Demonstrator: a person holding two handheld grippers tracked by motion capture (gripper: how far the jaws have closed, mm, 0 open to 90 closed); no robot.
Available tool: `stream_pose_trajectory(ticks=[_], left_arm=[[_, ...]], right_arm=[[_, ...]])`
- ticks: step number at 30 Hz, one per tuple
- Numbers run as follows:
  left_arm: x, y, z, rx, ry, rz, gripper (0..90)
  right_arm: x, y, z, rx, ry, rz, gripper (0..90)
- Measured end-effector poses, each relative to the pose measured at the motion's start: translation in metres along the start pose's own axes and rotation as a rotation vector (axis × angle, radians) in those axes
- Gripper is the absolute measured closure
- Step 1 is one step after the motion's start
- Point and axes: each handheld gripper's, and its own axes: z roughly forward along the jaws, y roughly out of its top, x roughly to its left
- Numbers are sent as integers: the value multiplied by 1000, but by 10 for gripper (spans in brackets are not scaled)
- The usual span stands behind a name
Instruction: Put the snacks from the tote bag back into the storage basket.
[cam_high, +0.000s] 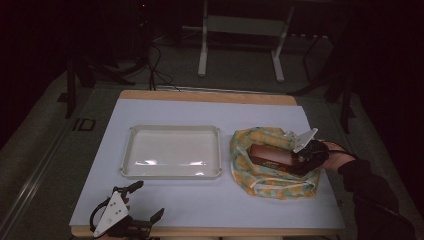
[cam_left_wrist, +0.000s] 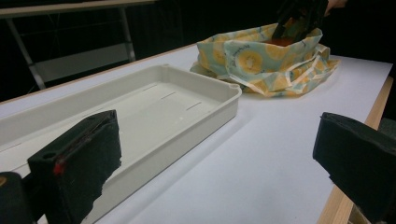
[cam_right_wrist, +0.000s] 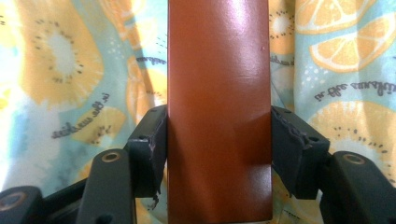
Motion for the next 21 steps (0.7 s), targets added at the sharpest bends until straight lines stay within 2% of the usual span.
stream_pose_trajectory(ticks=[3,7,21], left_arm=[[0,0,0,0,-1,1,13],[0,0,1,0,-6,2,12],[-2,0,0,6,-11,10,13]], right_arm=[[0,0,-3,-19,16,1,426],[0,1,-9,-38,10,8,429],[0,5,-27,-48,-11,16,430]])
